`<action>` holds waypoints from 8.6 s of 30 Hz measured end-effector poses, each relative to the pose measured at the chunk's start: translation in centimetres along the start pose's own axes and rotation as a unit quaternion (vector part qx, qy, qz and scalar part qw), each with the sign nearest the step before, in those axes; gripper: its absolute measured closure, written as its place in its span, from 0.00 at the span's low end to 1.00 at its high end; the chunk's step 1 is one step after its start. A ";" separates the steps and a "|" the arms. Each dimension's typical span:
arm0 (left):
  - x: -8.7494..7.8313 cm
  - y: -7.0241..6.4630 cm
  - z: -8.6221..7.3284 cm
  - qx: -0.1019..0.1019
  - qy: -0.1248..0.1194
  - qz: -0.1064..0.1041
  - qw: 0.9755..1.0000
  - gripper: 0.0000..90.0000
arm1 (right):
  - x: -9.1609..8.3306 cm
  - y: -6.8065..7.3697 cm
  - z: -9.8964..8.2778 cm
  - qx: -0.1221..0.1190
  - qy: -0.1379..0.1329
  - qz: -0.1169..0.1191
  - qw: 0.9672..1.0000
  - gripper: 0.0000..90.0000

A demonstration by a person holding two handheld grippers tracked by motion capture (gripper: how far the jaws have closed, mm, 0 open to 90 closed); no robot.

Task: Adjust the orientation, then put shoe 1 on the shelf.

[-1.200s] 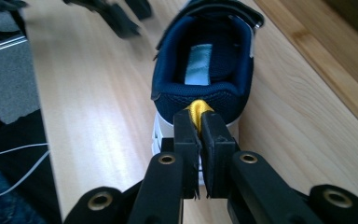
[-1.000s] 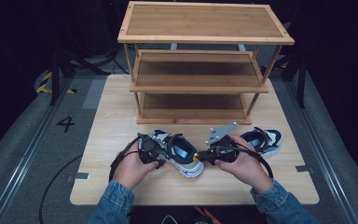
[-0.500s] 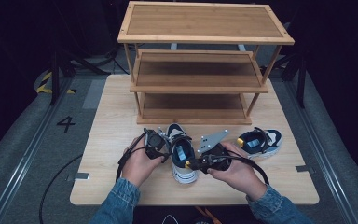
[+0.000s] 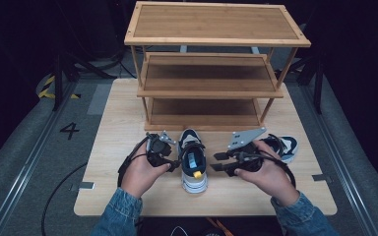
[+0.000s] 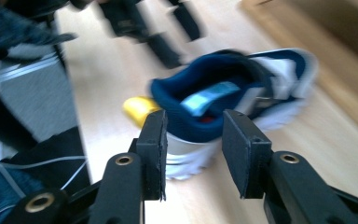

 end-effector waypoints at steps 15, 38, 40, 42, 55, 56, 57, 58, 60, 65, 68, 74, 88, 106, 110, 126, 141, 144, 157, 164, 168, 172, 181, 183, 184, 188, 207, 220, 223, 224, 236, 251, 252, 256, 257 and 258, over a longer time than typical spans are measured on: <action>-2.4 -4.1 1.8 0.025 -0.012 -0.036 0.999 0.45 | -7.4 -6.6 -5.3 0.108 -0.005 -0.108 0.988 0.64; 2.3 -7.2 1.6 0.059 0.118 -0.051 0.990 0.54 | -11.1 -8.1 -9.2 0.166 -0.008 -0.142 0.976 0.62; 2.8 -7.1 1.3 0.056 0.129 -0.053 0.989 0.58 | -11.1 -8.1 -9.3 0.166 -0.009 -0.143 0.976 0.62; 3.2 -7.1 1.2 0.053 0.134 -0.054 0.988 0.60 | -11.1 -8.1 -9.4 0.168 -0.009 -0.142 0.976 0.62; 3.8 -7.1 1.2 0.069 0.162 -0.082 0.981 0.79 | -11.0 -8.2 -9.6 0.166 -0.005 -0.139 0.976 0.63; 3.8 -7.1 1.2 0.073 0.161 -0.081 0.981 0.80 | -11.1 -8.2 -9.6 0.166 -0.005 -0.140 0.976 0.63; 3.8 -7.2 1.2 0.075 0.161 -0.082 0.981 0.80 | -11.1 -8.2 -9.7 0.166 -0.005 -0.140 0.976 0.63; 3.8 -7.2 1.2 0.078 0.161 -0.082 0.980 0.80 | -11.1 -8.2 -9.7 0.167 -0.005 -0.141 0.976 0.63; 3.6 -7.3 1.2 0.087 0.164 -0.083 0.979 0.81 | -11.2 -8.3 -9.7 0.165 -0.005 -0.142 0.976 0.63; 2.7 -7.6 1.5 0.097 0.163 -0.094 0.977 0.80 | -11.3 -8.3 -9.7 0.166 -0.006 -0.143 0.976 0.63; 1.7 -7.8 2.1 0.105 0.154 -0.096 0.978 0.80 | -11.5 -8.3 -9.7 0.169 -0.008 -0.145 0.975 0.63; -0.7 -8.4 3.3 0.120 0.146 -0.094 0.977 0.80 | -11.3 -8.3 -9.7 0.167 -0.008 -0.143 0.975 0.62; -4.3 -9.1 5.8 0.146 0.147 -0.100 0.973 0.80 | -11.0 -8.3 -9.7 0.167 -0.005 -0.141 0.976 0.62; -8.7 -10.2 7.9 0.179 0.143 -0.093 0.969 0.79 | -10.5 -8.3 -10.0 0.170 0.000 -0.135 0.976 0.61; -9.5 -10.5 8.5 0.184 0.141 -0.095 0.968 0.79 | -10.5 -8.3 -10.0 0.171 0.000 -0.133 0.976 0.60; -12.0 -10.2 12.5 0.215 0.127 -0.089 0.964 0.79 | -10.3 -8.3 -10.5 0.176 0.003 -0.129 0.976 0.60; -12.7 -6.7 16.9 0.219 0.092 -0.067 0.969 0.79 | -10.5 -8.4 -11.2 0.186 0.007 -0.128 0.974 0.60; -12.1 -5.5 18.0 0.224 0.079 -0.067 0.969 0.79 | -10.4 -8.4 -11.2 0.185 0.006 -0.127 0.974 0.60; -8.8 -1.6 21.5 0.239 0.073 -0.066 0.966 0.78 | -10.3 -8.5 -11.6 0.187 0.010 -0.124 0.974 0.60; -7.5 -0.7 22.0 0.243 0.079 -0.065 0.965 0.77 | -10.3 -8.5 -11.7 0.188 0.011 -0.124 0.974 0.60; -7.0 -0.6 22.1 0.243 0.079 -0.065 0.965 0.76 | -10.0 -8.5 -11.7 0.186 0.015 -0.122 0.975 0.60; -6.8 -0.5 22.7 0.247 0.058 -0.039 0.966 0.66 | -9.9 -8.4 -11.6 0.186 0.014 -0.123 0.975 0.59; -7.5 -0.6 23.3 0.221 -0.007 -0.028 0.975 0.40 | -9.8 -8.3 -11.4 0.186 0.012 -0.123 0.975 0.58; -8.0 -0.9 23.3 0.212 -0.021 -0.035 0.976 0.40 | -9.7 -8.4 -11.5 0.187 0.012 -0.124 0.974 0.57; -8.3 -0.9 23.3 0.209 -0.026 -0.034 0.977 0.40 | -9.7 -8.4 -11.5 0.187 0.012 -0.124 0.974 0.57; -9.3 -1.3 23.0 0.190 -0.057 -0.029 0.980 0.40 | -9.7 -8.4 -11.4 0.187 0.011 -0.124 0.974 0.57; -11.2 -3.1 20.5 0.100 -0.146 0.001 0.984 0.60 | -9.4 -8.2 -11.4 0.188 0.013 -0.120 0.975 0.57; -7.5 -1.9 18.3 0.023 -0.088 -0.001 0.996 0.86 | -9.2 -8.1 -11.5 0.186 0.019 -0.118 0.975 0.57; -7.5 -1.8 18.6 0.010 -0.090 -0.010 0.996 0.90 | -9.3 -8.2 -11.5 0.187 0.018 -0.119 0.975 0.57; -7.5 -1.7 18.6 0.010 -0.089 -0.009 0.996 0.92 | -9.3 -8.2 -11.5 0.188 0.018 -0.119 0.975 0.57; -6.4 -0.7 20.3 -0.001 -0.105 -0.002 0.995 0.89 | -9.4 -8.1 -11.5 0.185 0.018 -0.119 0.975 0.57; -5.2 1.7 21.7 -0.001 -0.117 0.040 0.992 0.86 | -9.2 -8.2 -11.6 0.187 0.020 -0.117 0.975 0.57; -5.1 1.9 21.8 -0.003 -0.119 0.041 0.992 0.85 | -9.2 -8.2 -11.6 0.187 0.021 -0.116 0.975 0.57; -4.8 2.4 22.1 -0.012 -0.119 0.035 0.992 0.84 | -9.3 -8.1 -11.6 0.185 0.019 -0.118 0.975 0.57; -4.7 2.5 22.2 -0.017 -0.118 0.035 0.992 0.84 | -9.3 -8.2 -11.6 0.185 0.018 -0.119 0.975 0.57; -4.7 2.5 22.3 -0.017 -0.120 0.035 0.992 0.84 | -9.4 -8.2 -11.6 0.183 0.018 -0.120 0.976 0.57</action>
Point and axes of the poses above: each handheld gripper's, and its own axes: x roughly forward along the jaws, z roughly out of its top, y roughly to its left, the point moved 8 cm from there along x, roughly forward along the jaws, and after that the axes turned 11 degrees about -x, right-handed, at the moved point
